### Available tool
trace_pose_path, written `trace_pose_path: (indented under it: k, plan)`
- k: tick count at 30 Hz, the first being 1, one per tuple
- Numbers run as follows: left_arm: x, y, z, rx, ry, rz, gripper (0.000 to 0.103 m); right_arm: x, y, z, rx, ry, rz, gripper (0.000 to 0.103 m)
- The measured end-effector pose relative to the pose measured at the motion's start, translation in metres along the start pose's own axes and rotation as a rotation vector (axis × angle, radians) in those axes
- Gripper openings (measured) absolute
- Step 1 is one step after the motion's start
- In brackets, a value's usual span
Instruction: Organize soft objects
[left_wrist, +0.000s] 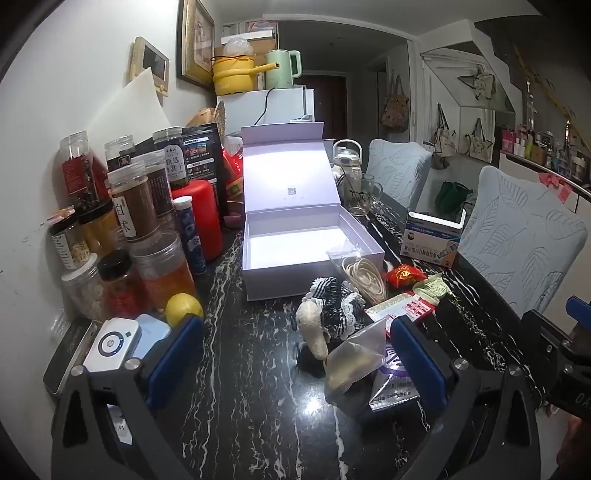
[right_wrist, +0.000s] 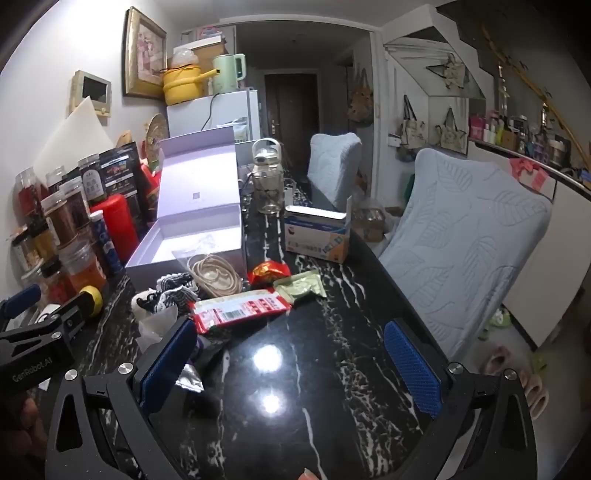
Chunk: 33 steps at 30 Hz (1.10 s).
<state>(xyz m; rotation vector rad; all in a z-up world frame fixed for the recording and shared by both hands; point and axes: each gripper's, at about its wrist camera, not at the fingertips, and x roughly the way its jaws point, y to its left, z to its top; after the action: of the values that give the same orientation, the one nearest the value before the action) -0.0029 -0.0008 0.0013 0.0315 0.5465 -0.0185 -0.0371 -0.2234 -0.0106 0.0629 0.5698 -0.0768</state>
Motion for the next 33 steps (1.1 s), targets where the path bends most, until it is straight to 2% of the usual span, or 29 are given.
trace_pose_path:
  k: [33]
  plan:
    - [0.0059, 0.0016, -0.0094, 0.004, 0.019, 0.004, 0.103, 0.002, 0.0056, -0.0024, -0.021, 0.0, 0.017, 0.103]
